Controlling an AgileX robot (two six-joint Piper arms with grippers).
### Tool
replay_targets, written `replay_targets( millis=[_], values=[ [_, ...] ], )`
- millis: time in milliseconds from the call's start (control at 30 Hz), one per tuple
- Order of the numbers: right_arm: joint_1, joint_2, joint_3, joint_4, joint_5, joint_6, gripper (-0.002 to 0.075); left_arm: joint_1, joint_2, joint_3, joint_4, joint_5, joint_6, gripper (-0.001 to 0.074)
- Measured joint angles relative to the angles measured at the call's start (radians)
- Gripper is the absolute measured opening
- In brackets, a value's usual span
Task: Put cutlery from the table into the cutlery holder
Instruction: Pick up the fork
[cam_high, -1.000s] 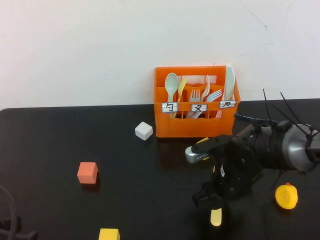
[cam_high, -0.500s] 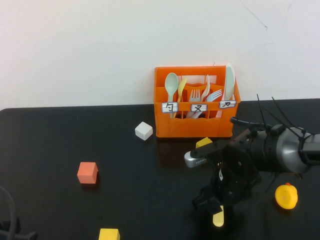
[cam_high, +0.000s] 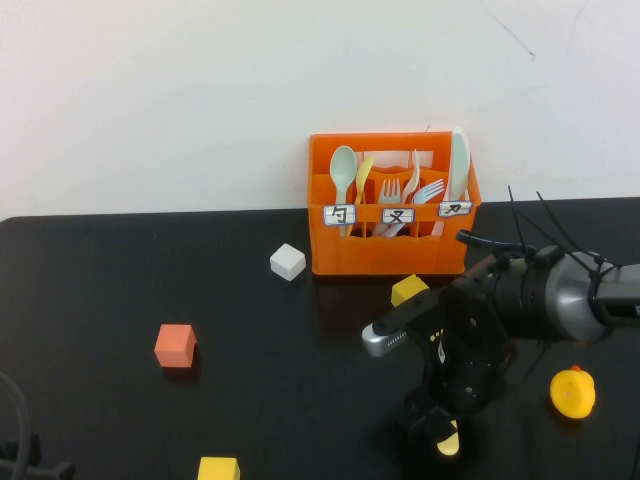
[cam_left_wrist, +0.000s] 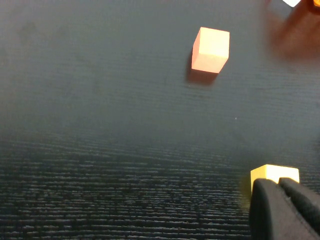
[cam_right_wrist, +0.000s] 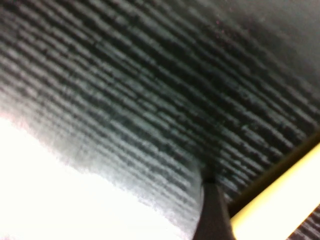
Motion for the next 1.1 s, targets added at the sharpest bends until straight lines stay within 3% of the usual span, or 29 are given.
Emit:
replay_targets(
  millis=[300,400,533,1100],
  values=[
    [0.0,0.0,0.0,0.017,0.004,-0.042,0.0445,0.0,0.0,0.0,0.0,0.0,0.0,-0.0001],
    [0.0,0.0,0.0,0.017,0.011,-0.042,0.037,0.0,0.0,0.0,0.0,0.0,0.0,-0.0001],
    [0.0,0.0,0.0,0.019,0.015,-0.042,0.0179,0.0,0.0,0.0,0.0,0.0,0.0,-0.0001],
    [0.0,-0.006,0.0,0.029,0.017,-0.015,0.0185,0.0,0.0,0.0,0.0,0.0,0.0,-0.0001]
  ],
)
